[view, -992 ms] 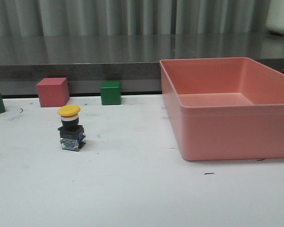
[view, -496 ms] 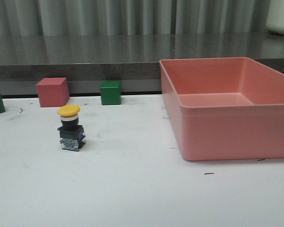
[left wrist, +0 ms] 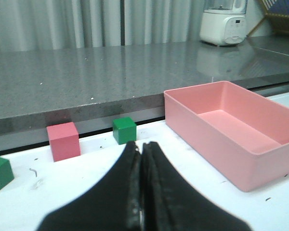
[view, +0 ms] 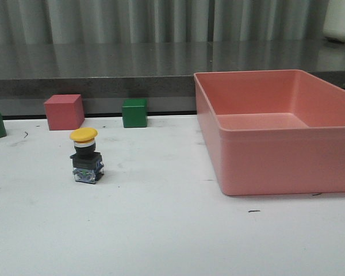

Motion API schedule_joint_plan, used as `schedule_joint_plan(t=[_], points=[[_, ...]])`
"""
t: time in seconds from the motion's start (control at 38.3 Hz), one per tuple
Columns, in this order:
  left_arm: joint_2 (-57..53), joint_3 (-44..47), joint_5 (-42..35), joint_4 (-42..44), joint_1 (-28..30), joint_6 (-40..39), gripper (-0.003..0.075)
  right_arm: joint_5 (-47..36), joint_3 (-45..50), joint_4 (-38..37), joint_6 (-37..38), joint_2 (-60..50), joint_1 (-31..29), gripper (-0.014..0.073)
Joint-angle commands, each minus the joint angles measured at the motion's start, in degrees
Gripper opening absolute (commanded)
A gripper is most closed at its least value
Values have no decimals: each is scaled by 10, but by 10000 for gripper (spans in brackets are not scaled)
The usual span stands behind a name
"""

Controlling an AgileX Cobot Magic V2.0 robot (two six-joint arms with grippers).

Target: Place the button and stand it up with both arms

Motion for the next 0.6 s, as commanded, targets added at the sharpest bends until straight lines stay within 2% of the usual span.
schedule_joint_plan(t=[0.0, 0.18, 0.37, 0.55, 0.57], points=[[-47, 32, -41, -14, 31, -4, -20, -51, -16, -9, -5, 4, -4, -63], [-131, 110, -41, -33, 124, -4, -20, -51, -16, -9, -5, 4, -4, -63], [-129, 156, -66, -34, 224, -4, -20, -51, -16, -9, -5, 4, -4, -63], [-129, 201, -120, -34, 286, -4, -20, -51, -16, -9, -5, 4, -4, -63], [-129, 201, -110, -34, 292, -4, -20, -51, -16, -9, -5, 4, -4, -63]])
